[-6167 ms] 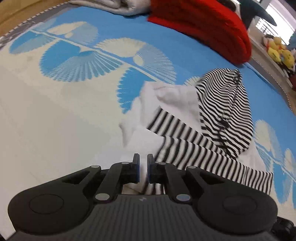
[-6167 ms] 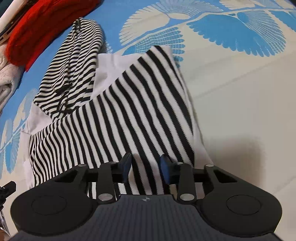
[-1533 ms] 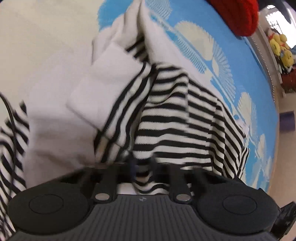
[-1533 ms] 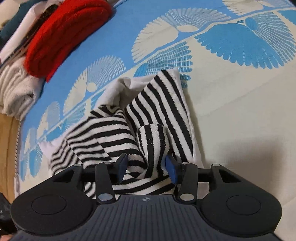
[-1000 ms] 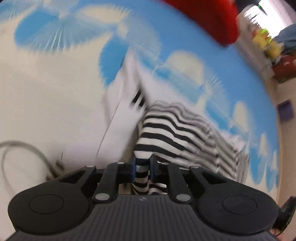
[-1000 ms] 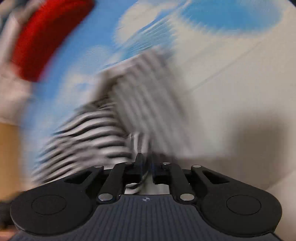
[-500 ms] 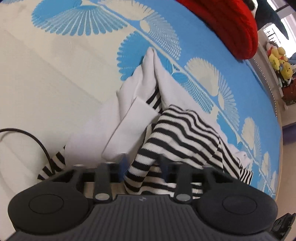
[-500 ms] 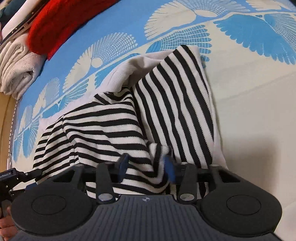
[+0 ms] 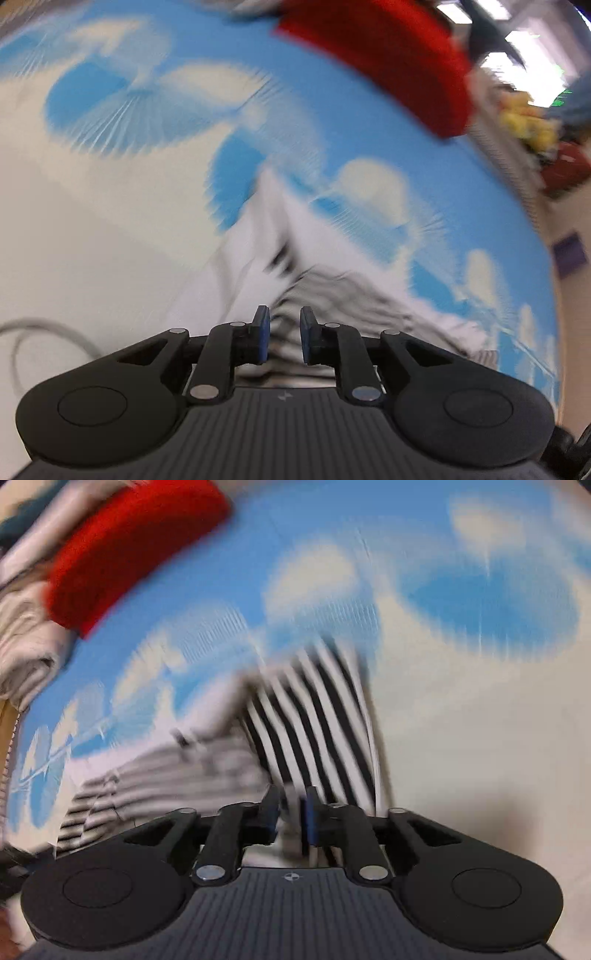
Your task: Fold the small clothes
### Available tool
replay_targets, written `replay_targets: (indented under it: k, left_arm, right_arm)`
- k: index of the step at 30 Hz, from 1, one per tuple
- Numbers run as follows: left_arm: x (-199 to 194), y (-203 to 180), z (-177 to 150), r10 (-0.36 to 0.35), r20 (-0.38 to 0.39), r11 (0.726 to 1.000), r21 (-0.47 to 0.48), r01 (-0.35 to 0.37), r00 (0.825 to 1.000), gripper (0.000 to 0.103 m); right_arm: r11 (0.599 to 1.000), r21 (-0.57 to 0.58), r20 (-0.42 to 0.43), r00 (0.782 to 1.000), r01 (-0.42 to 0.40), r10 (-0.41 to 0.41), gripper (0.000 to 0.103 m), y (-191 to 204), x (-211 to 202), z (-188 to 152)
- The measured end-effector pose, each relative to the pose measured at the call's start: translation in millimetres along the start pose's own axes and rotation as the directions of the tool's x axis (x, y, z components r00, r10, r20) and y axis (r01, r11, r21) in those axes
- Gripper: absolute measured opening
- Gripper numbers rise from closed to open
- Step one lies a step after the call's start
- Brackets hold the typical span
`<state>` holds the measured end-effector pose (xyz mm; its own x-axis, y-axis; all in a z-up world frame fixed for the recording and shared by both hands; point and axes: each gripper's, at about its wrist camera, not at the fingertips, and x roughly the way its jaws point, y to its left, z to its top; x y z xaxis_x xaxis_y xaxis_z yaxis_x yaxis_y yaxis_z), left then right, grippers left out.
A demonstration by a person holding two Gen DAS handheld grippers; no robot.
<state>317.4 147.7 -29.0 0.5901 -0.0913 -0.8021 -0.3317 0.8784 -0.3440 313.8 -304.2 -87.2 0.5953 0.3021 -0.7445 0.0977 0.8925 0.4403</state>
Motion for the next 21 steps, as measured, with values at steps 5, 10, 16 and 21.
replay_targets:
  k: [5, 10, 16, 21]
  left_arm:
    - [40, -4, -19, 0.022, -0.226, 1.0, 0.024, -0.017, 0.974, 0.017]
    - [37, 2, -26, 0.065, -0.257, 0.998, 0.013, -0.064, 0.964, 0.017]
    - [-63, -11, -27, -0.074, 0.074, 0.991, 0.115, 0.066, 0.994, 0.032]
    - [-133, 6, -40, -0.148, 0.111, 0.981, 0.141, 0.132, 0.983, 0.032]
  right_arm:
    - [0.969, -0.044, -0.118, 0.965, -0.242, 0.236, 0.045, 16, 13, -5]
    - [0.999, 0.025, -0.279, 0.959, -0.043, 0.049, 0.034, 1, 41, -18]
    - [0.996, -0.085, 0.065, 0.998, -0.021, 0.026, 0.046, 18, -62, 0]
    - [0.995, -0.071, 0.181, 0.98, -0.067, 0.079, 0.047, -5, -158, -27]
